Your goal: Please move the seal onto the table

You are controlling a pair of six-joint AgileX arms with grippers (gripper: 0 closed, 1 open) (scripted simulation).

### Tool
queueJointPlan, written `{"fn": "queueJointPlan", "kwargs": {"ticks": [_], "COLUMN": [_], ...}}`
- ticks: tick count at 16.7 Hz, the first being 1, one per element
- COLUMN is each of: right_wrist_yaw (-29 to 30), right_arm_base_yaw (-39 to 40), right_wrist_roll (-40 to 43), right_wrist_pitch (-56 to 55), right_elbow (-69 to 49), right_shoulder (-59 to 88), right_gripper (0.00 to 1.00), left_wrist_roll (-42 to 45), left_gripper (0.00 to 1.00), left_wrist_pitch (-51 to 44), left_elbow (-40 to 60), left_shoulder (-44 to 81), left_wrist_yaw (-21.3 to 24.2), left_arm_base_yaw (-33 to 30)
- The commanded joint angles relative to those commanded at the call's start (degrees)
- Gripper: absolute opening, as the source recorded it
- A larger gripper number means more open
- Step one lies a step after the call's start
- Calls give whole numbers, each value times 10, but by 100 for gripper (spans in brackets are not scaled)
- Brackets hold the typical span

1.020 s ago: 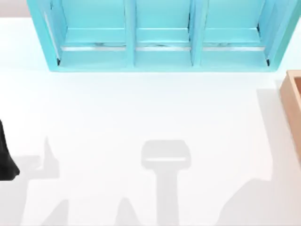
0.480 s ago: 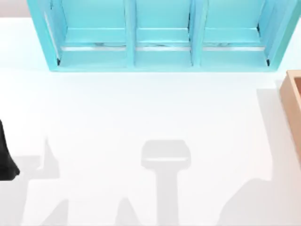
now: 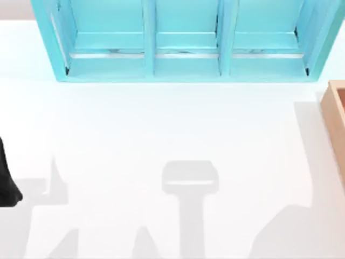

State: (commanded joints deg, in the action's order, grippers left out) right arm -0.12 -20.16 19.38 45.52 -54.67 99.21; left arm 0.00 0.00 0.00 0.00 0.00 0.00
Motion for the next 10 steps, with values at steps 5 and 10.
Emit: {"fn": "queueJointPlan", "kwargs": {"ticks": [5, 10], "right_wrist_yaw": [7, 31], "right_arm_base_yaw": [7, 58], "right_wrist_roll": [-14, -66], "right_wrist_pitch": [14, 81], "right_elbow": [-17, -132], "right_shoulder": [-16, -76], "right_gripper": [0, 0], "left_wrist_roll": [0, 0], "left_gripper": [100, 100], "left_wrist_pitch": [0, 0], "left_elbow": [0, 0], "left_shoulder": [0, 0], "left_wrist_yaw": [0, 0], "left_arm_base_yaw": [0, 0]}}
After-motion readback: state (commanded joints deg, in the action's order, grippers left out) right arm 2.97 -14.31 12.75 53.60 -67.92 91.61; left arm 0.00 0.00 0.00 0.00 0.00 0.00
